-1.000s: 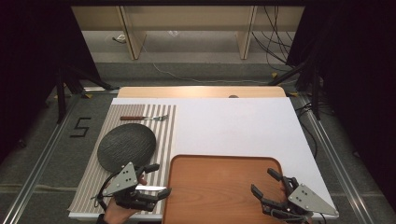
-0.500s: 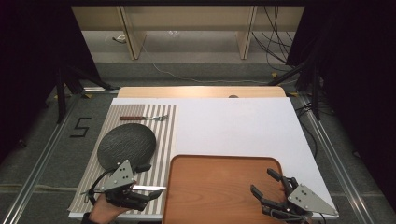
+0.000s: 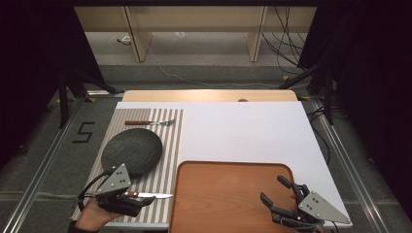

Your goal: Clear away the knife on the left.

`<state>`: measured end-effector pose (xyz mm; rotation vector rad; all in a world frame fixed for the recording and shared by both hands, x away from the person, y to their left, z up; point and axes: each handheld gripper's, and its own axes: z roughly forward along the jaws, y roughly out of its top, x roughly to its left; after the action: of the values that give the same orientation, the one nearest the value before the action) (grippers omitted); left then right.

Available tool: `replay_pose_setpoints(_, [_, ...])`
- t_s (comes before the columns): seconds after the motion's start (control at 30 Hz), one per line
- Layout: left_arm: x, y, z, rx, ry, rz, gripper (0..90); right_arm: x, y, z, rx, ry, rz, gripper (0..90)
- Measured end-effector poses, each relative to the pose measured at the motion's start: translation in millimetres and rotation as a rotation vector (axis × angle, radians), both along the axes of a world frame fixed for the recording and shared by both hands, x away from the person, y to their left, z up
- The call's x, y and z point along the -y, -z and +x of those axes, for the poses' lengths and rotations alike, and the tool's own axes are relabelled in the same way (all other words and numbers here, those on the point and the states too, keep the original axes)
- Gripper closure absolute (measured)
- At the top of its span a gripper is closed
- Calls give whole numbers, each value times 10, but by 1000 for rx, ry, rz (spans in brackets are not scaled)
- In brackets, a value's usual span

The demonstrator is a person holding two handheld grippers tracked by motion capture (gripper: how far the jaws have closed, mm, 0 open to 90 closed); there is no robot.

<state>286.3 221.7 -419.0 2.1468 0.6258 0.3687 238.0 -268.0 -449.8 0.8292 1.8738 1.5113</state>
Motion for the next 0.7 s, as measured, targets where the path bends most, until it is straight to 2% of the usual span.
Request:
replay_pose_setpoints(0.2, [-68,1,16,-35,-1,45,157,-1,0,-1,2,1,0,260])
replay_pose_setpoints(0.3, [-105,15,37,-48,-15,54,169,0,0,-1,1,1,0,260])
replay_pose_setpoints(0.43, [-135,24,50,-71,-21,95,169,-3,2,1,0,-2,-2,261])
replay_pose_setpoints(0.57, [-187,36,73,-91,-42,110,169,-1,4,3,0,-1,1,261])
replay_pose_setpoints(0.7, [-221,63,91,-111,-48,147,175,-3,2,-1,0,-3,1,261])
